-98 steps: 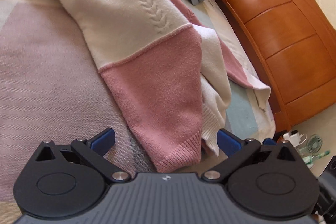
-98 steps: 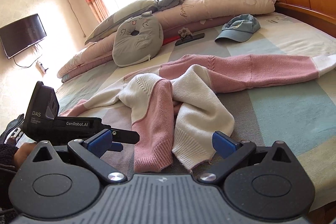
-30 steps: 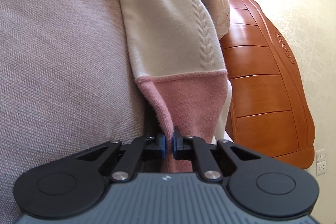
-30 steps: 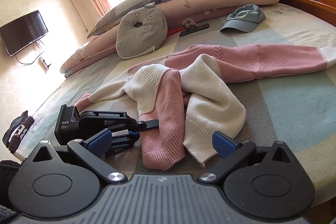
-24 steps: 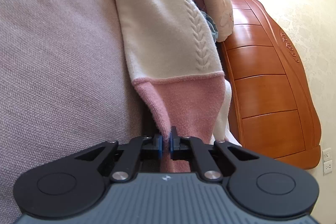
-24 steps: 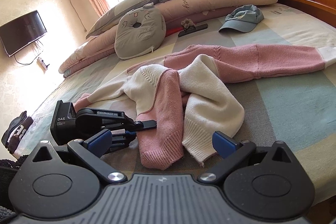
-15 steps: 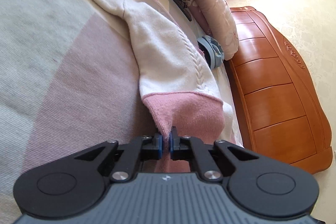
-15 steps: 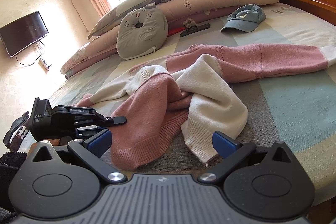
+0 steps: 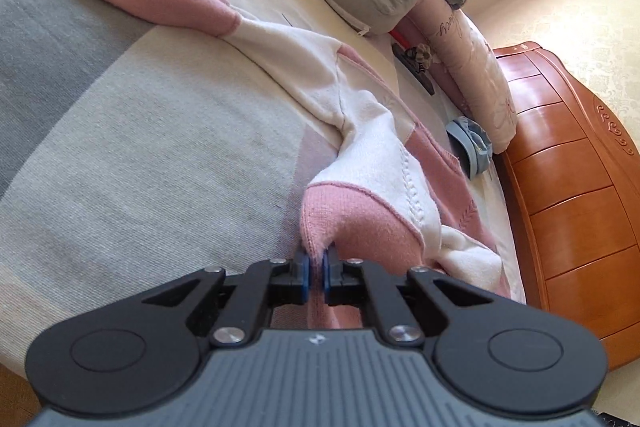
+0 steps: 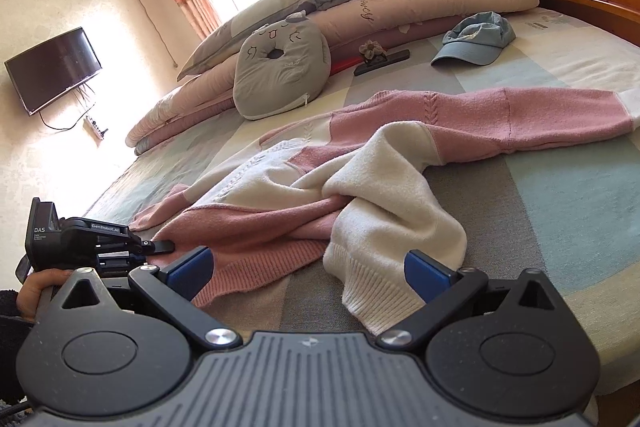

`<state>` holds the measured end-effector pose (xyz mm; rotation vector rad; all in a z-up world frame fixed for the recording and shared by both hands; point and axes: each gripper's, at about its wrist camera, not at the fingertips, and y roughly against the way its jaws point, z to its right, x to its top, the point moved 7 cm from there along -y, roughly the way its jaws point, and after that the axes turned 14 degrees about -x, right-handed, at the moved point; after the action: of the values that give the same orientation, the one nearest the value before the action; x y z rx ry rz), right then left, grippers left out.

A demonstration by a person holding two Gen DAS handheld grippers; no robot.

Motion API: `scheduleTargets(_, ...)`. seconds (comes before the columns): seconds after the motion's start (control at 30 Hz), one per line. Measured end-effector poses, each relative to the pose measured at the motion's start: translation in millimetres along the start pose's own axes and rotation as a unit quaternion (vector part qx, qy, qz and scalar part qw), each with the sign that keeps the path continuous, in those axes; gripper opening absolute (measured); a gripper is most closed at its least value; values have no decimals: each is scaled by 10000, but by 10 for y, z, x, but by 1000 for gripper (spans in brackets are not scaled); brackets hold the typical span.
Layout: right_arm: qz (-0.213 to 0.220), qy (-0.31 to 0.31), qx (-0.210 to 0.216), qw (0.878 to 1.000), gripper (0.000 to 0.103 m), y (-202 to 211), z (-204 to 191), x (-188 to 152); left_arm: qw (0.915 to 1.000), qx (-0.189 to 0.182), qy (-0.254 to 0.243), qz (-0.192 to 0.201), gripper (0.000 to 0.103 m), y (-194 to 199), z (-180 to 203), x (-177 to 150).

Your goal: Fold clothes

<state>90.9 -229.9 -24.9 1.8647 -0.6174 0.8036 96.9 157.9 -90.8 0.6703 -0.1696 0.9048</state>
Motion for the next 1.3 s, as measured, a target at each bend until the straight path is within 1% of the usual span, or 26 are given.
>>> scheduleTargets(0.03,1,12,8,10000,103,1,-9,1,9999,123,15,52,5,44,-66,30)
scheduleTargets(0.13,-9,25,23,10000,103,-4,-28,2,9994,262,217,118,5,94,-248,93)
scheduleTargets(0.2,-20,55,8,10000,103,-7,-42,-2,9990,324,298,-42,6,66,-318,54)
scheduleTargets(0.23,-19,71,0,10000,103,-7,-46,-2,9989,363,290,-104,8,58,-334,33)
scheduleTargets(0.3,-26,70,-5,10000,103,-11,-50,-4,9987,438,149,-202,9,57,-316,9)
scheduleTargets(0.4,-59,82,-7,9999,103,-31,-65,-14,9983,586,49,-58,10,151,-306,88)
scheduleTargets(0.43,-76,98,-8,9999,103,-40,-75,-20,9980,631,18,45,11,201,-298,138)
scheduleTargets(0.5,-111,131,-9,9999,103,-59,-96,-34,9977,655,-57,181,20,274,-261,213)
scheduleTargets(0.57,-152,158,-12,9998,103,-75,-119,-53,9977,611,-227,200,31,280,-150,255)
scheduleTargets(0.6,-177,169,-20,9997,103,-86,-127,-64,9978,551,-339,148,33,247,-77,247)
scheduleTargets(0.7,-271,178,-71,9994,103,-134,-128,-98,9961,345,-791,-189,37,43,187,146)
scheduleTargets(0.77,-347,171,-141,9992,103,-170,-105,-120,9907,251,-1231,-521,43,-168,404,7)
scheduleTargets(0.87,-406,142,-284,9987,103,-202,-29,-117,9777,98,-1856,-978,49,-474,706,-204)
scheduleTargets(0.9,-425,116,-341,9984,103,-218,8,-106,9732,70,-2042,-1055,50,-557,789,-266)
scheduleTargets(0.97,-485,72,-452,9978,103,-267,91,-84,9643,24,-2365,-1194,58,-710,927,-387)
scheduleTargets(1.03,-584,5,-531,9969,103,-340,180,-72,9558,-50,-2597,-1376,62,-828,1021,-503)
scheduleTargets(1.07,-644,-37,-557,9964,103,-380,222,-71,9500,-109,-2747,-1483,62,-870,1071,-575)
scheduleTargets(1.1,-723,-101,-561,9958,103,-427,266,-81,9437,-149,-2901,-1584,62,-909,1111,-645)
scheduleTargets(1.17,-918,-287,-523,9940,103,-549,372,-119,9298,-124,-3233,-1753,66,-978,1135,-769)
scheduleTargets(1.23,-1137,-523,-436,9912,103,-667,469,-177,9160,-93,-3528,-1908,67,-1043,1149,-883)
scheduleTargets(1.3,-1354,-765,-372,9871,103,-772,554,-239,9115,-22,-3605,-1981,67,-1088,1101,-929)
